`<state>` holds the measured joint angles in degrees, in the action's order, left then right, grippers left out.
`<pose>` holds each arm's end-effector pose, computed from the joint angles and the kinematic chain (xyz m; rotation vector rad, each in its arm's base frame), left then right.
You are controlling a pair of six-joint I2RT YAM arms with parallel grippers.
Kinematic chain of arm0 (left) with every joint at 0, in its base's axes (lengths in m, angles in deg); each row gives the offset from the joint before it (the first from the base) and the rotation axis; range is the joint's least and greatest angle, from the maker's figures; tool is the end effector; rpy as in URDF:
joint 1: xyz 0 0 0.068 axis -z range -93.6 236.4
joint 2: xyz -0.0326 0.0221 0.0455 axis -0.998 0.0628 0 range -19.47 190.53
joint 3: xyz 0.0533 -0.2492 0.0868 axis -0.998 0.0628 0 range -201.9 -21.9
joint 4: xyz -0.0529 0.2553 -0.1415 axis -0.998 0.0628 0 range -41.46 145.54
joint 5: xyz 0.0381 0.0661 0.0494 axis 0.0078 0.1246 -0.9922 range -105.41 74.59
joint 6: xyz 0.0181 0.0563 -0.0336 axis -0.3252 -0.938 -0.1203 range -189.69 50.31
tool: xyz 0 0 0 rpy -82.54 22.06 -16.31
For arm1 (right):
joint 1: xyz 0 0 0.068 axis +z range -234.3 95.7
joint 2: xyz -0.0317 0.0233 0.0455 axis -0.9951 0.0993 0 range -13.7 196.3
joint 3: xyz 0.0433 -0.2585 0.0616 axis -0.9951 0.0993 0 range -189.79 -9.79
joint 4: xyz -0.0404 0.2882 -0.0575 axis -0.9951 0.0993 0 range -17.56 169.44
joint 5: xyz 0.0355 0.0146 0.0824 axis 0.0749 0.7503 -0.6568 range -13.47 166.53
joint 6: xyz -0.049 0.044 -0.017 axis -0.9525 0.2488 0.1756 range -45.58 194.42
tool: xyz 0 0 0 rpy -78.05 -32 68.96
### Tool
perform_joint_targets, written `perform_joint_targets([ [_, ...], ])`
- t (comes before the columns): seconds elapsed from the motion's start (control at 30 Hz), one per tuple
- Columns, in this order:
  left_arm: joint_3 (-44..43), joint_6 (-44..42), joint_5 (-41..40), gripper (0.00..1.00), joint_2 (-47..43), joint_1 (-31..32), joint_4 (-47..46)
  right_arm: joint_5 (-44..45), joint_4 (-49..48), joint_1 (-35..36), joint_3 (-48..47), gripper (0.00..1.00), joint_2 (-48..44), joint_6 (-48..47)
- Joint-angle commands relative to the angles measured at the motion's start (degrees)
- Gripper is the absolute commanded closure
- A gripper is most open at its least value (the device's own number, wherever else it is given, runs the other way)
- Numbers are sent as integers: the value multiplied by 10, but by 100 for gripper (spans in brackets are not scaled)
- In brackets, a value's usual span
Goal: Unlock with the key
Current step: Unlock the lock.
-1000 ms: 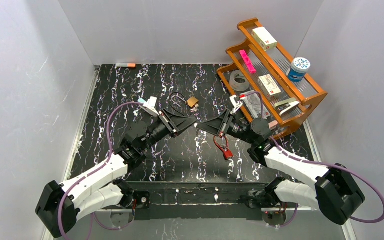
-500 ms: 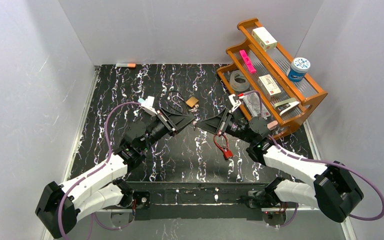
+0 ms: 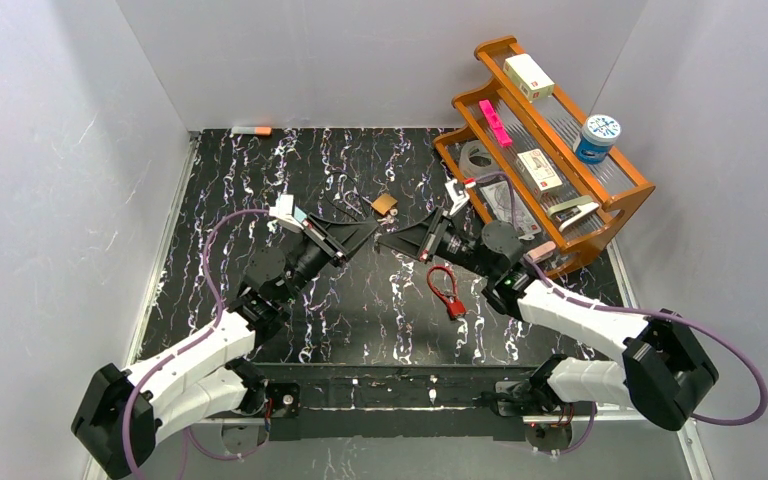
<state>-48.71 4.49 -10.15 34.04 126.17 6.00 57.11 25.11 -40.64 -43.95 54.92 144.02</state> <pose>0.2027 -0.1752 0.2846 -0.3603 1.4752 -1.7195 0.2147 0.2300 0.2736 0.0245 1.6389 1.8293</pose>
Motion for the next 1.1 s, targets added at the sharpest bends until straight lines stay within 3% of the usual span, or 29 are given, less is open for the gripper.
perform_joint_targets([
  [0.0, 4, 5, 55, 100, -6, 20, -33, 61, 80, 38, -81, 99, 5, -126],
  [0.17, 9, 7, 47, 100, -17, 23, -33, 107, 119, 39, -81, 99, -1, -149],
  [0.33, 29, 10, 33, 100, -25, 24, -45, 142, 84, 40, -62, 99, -14, -86],
  [0.6, 55, 15, 14, 100, -30, 27, -91, 139, -105, 39, 8, 99, 13, 101],
  [0.9, 65, 17, 12, 100, -28, 37, -116, 148, -262, 40, 31, 99, 60, 200],
  [1.07, 67, 21, 1, 100, -32, 37, -127, 181, -355, 43, 65, 99, 71, 302],
])
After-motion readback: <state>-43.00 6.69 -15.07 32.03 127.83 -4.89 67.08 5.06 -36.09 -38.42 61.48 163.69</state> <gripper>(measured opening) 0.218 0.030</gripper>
